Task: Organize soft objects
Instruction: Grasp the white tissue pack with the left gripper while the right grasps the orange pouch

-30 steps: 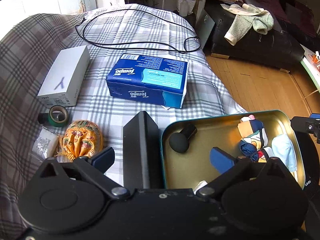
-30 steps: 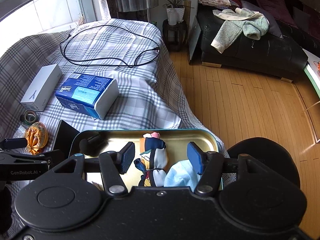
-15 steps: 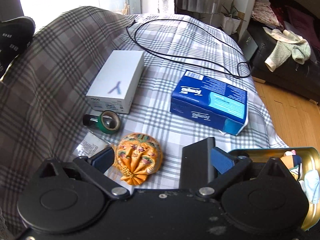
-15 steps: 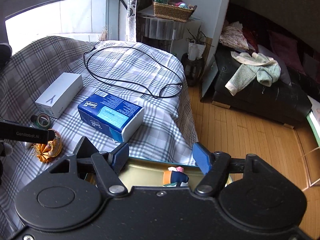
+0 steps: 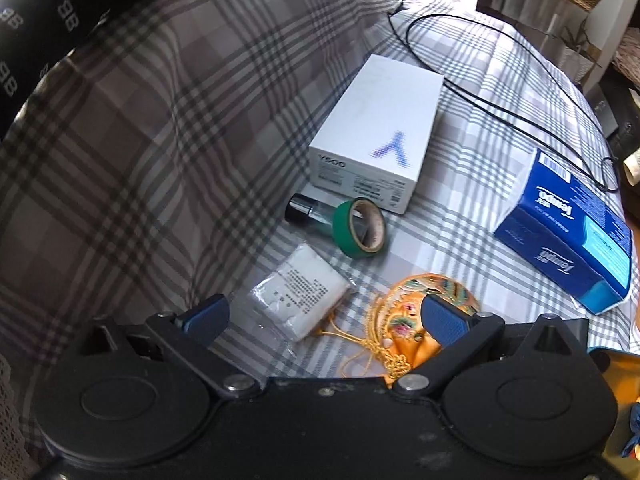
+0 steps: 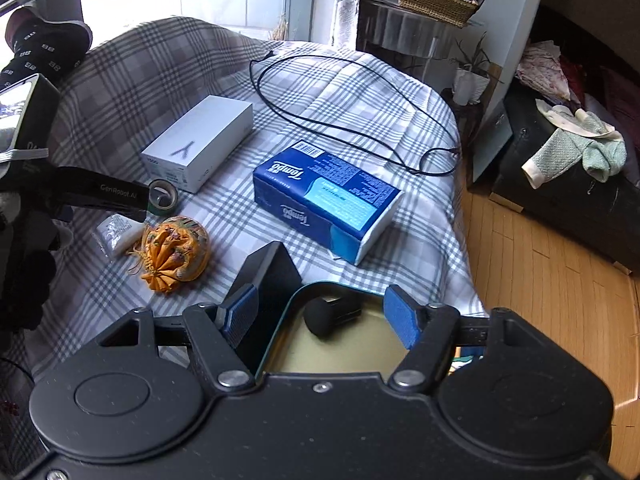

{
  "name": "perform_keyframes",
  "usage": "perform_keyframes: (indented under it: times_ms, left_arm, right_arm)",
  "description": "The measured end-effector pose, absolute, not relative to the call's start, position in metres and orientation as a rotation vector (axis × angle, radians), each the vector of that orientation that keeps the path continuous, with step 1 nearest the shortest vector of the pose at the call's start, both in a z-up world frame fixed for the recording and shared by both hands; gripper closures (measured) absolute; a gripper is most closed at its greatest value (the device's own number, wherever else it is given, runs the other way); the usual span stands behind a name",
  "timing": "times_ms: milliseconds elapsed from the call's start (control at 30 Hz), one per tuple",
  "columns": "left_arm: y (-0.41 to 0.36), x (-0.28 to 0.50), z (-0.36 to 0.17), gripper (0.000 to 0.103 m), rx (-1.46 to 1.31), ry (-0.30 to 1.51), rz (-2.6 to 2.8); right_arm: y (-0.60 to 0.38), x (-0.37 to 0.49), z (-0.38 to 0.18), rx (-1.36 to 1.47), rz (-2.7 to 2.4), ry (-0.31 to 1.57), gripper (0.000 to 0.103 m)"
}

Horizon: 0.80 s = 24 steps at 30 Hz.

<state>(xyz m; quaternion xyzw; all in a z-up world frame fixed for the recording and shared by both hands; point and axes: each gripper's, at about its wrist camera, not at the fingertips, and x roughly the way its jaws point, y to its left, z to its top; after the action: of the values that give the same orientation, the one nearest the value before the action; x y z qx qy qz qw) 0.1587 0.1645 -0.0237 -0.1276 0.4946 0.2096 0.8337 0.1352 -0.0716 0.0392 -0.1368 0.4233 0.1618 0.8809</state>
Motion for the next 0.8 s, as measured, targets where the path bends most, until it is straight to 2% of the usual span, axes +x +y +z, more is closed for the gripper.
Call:
perform_keyframes:
  times_ms: [133,800]
  left_arm:
    - [0.175,0.17,-0.038,0.001,-0.265,1.063,0.476]
    - [0.194,0.206,-0.098,0.001,-0.345,1.176,0.471]
  right_arm:
    - [-0.056,0.132,0.031,-0.291,0.391,0.89,0.041]
    - [0.011,0.139,0.003,-0.407,0.536,0.899,0.041]
